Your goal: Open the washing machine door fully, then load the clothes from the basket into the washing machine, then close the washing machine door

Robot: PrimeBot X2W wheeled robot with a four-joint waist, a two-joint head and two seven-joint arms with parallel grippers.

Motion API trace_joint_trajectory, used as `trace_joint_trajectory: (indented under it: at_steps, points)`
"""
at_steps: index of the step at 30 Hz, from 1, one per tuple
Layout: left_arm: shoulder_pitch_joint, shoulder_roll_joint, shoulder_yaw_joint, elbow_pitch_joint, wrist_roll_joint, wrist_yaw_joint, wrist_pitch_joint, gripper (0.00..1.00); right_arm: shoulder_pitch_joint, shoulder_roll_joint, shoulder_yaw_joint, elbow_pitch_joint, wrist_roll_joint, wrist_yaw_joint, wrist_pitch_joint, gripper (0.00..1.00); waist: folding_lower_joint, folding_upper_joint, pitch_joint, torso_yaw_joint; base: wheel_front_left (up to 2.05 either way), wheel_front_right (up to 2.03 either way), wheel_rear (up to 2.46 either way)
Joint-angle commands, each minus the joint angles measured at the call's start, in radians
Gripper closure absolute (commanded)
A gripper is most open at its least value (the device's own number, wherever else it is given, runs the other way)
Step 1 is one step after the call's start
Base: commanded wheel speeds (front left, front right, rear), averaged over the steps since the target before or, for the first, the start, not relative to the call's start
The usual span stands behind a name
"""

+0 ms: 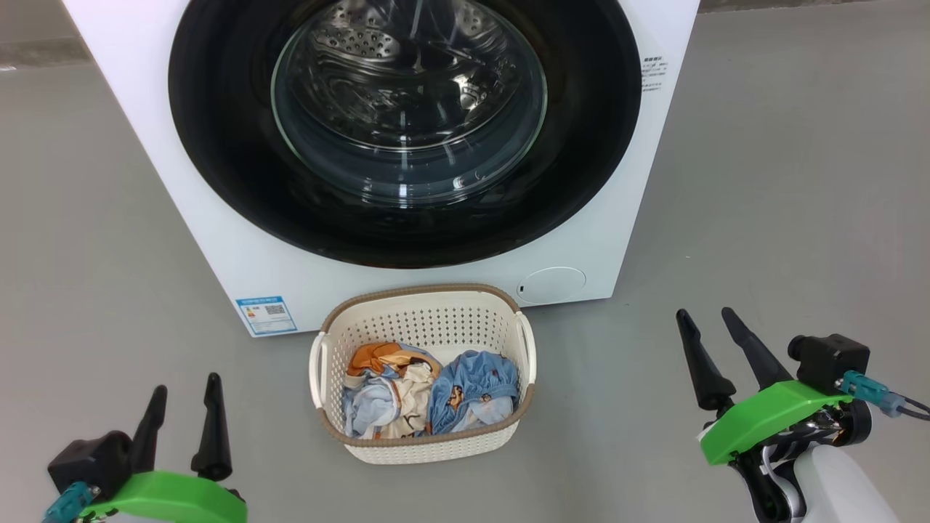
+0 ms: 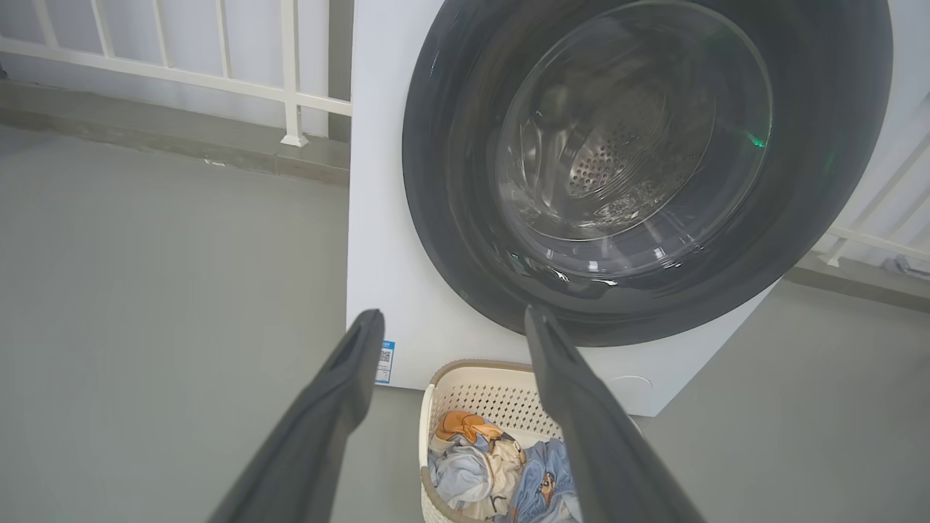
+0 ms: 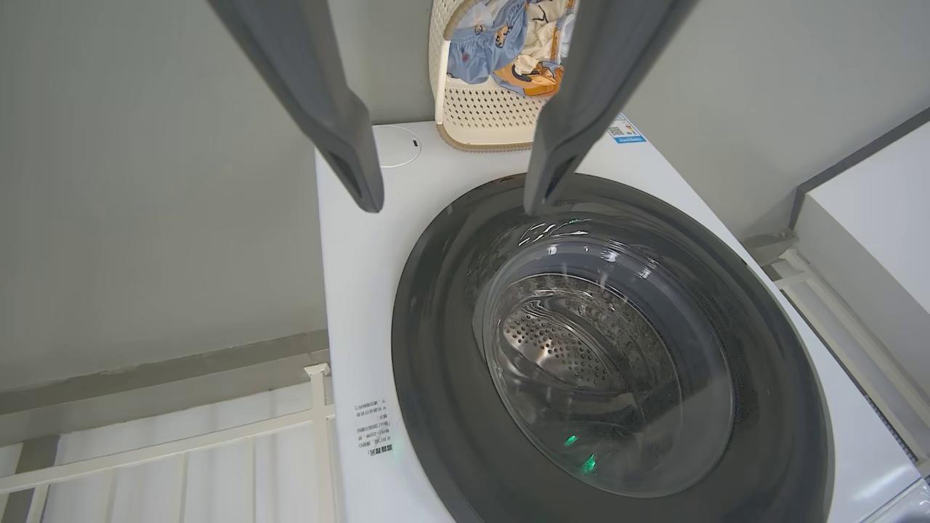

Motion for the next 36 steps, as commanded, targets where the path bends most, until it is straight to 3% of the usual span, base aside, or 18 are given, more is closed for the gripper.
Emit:
trace_joint_trajectory:
  at_steps: [1,22,36]
  points:
    - [-0.045,0.018,0.031,-0.018,0.035,0.000,-0.017,0.00,-0.042,-0.011,0.023,-0.014,-0.036,0.001,-0.014,0.00,-0.0001,0.0000,0.000,0.000,0.00,0.00,0.00]
    - [-0.069,0.025,0.056,0.028,0.296,0.004,-0.079,0.00,-0.094,-0.021,0.048,0.054,-0.292,0.002,-0.076,0.00,-0.0001,0.0000,-0.004,-0.008,0.00,0.00,0.00]
    - [-0.064,0.016,0.091,0.025,0.285,0.013,-0.079,0.00,-0.077,-0.005,0.007,0.018,-0.304,0.002,-0.076,0.00,-0.0001,0.0000,-0.014,-0.013,0.00,0.00,0.00]
